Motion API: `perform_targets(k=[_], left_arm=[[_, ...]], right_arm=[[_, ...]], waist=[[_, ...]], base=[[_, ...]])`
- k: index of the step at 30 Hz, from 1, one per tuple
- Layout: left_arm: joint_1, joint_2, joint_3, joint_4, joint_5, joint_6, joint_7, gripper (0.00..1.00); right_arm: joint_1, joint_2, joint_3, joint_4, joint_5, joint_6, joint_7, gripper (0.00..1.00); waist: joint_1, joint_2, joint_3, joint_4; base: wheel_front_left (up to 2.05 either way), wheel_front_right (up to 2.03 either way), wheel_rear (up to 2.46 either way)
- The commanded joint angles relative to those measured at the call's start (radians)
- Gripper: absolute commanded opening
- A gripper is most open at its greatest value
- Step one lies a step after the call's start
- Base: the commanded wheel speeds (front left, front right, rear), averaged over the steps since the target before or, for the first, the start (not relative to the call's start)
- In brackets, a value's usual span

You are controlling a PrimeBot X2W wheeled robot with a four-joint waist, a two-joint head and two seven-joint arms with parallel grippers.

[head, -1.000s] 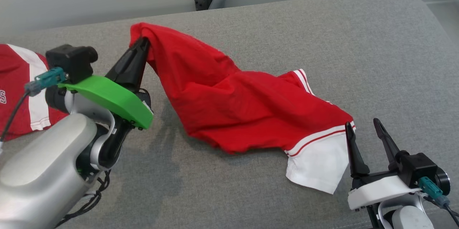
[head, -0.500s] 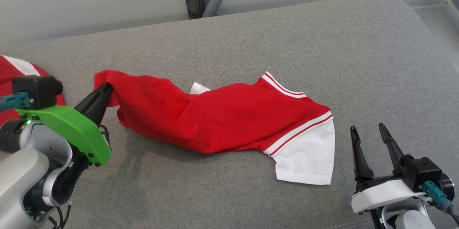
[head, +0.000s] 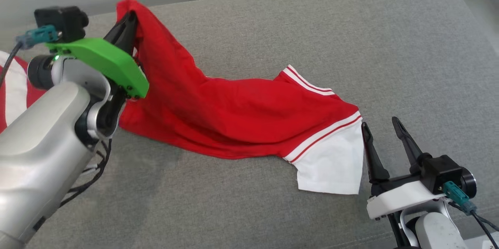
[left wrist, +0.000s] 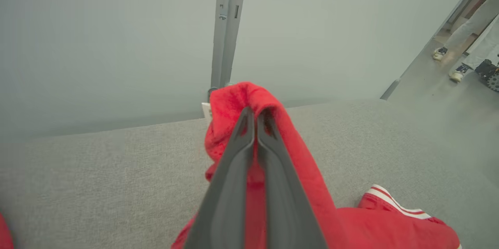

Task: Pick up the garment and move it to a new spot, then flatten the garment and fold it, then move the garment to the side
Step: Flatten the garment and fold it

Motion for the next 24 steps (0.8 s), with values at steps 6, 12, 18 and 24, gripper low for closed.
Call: perform_targets(k=[6,12,18,24], left_arm=[[-0.115,-0.171,-0.014,0.273,0.063,-0.038,-0.090,0.13],[-0.086,-0.240,-0.055,0.493,0.068,-0.111,-0.082,1.00],[-0.059,-0.242,-0.083,0.577,0.067,-0.192,-0.060,1.00],[0.012,-0.198,-0.053,0.525,0.027,-0.214,-0.101,1.00]], right_arm=[[-0.002,-0.002,0.013,0.006,-0.005,-0.001,-0.003,1.00],[0.013,-0.002,0.016,0.001,0.006,-0.001,-0.003,1.00],[0.031,-0.002,0.008,0.006,0.017,-0.001,-0.003,1.00],[0.048,-0.002,-0.008,0.005,0.019,-0.001,-0.003,1.00]], waist=[[0.0000,0.0000,0.039,-0.090],[0.0000,0.0000,0.038,-0.129],[0.0000,0.0000,0.023,-0.111],[0.0000,0.0000,0.001,-0.069]], base=[[0.00,0.00,0.00],[0.00,0.00,0.00],[0.00,0.00,0.00],[0.00,0.00,0.00]])
